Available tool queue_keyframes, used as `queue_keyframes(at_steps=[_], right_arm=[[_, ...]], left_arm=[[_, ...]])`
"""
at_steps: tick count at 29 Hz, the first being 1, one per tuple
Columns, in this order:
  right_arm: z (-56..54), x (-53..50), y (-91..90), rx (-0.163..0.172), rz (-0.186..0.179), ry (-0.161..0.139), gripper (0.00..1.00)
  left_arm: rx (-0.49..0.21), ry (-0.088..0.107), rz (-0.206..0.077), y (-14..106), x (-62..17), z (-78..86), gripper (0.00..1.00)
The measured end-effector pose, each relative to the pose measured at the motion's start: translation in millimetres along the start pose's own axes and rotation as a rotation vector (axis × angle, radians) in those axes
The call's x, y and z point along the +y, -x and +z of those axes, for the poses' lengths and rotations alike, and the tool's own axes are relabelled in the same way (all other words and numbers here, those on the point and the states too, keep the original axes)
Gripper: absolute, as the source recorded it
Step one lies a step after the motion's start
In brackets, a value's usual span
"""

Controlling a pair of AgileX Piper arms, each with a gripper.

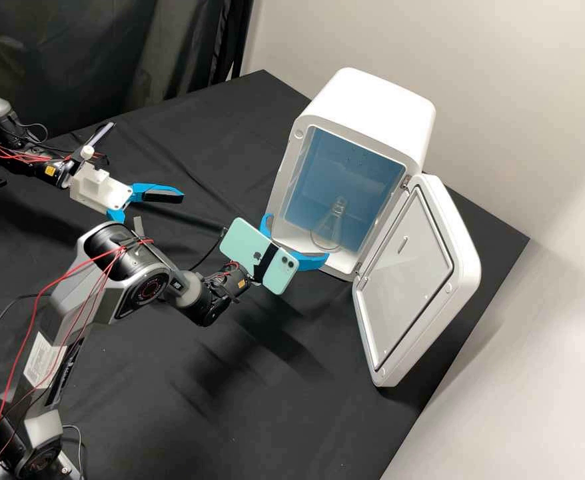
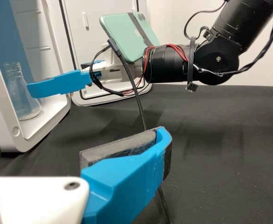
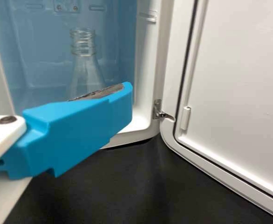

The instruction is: Take the flask out of the incubator

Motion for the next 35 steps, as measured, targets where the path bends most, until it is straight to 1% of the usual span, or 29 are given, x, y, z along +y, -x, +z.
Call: queue_keyframes(at_steps=[7,12,18,27,31,35], right_arm=[[-1.3,-1.2,-0.1,0.003,-0.003,0.0,1.0],[-4.8,1.7,-4.4,0.018,0.01,0.002,1.0],[-1.1,-1.6,-12.2,0.016,0.008,-0.002,1.0],[0.9,-5.3,-21.0,0.03,-0.002,0.01,1.0],[2.8,-7.2,-23.7,0.02,-0.014,0.011,1.0],[4.8,-8.8,-28.7,0.019,-0.014,0.009,1.0]], left_arm=[[0.0,0.0,0.0,0.0,0.0,0.0,1.0],[0.0,0.0,0.0,0.0,0.0,0.0,1.0],[0.0,0.0,0.0,0.0,0.0,0.0,1.0],[0.0,0.0,0.0,0.0,0.0,0.0,1.0],[0.0,0.0,0.0,0.0,0.0,0.0,1.0],[0.0,0.0,0.0,0.0,0.0,0.0,1.0]])
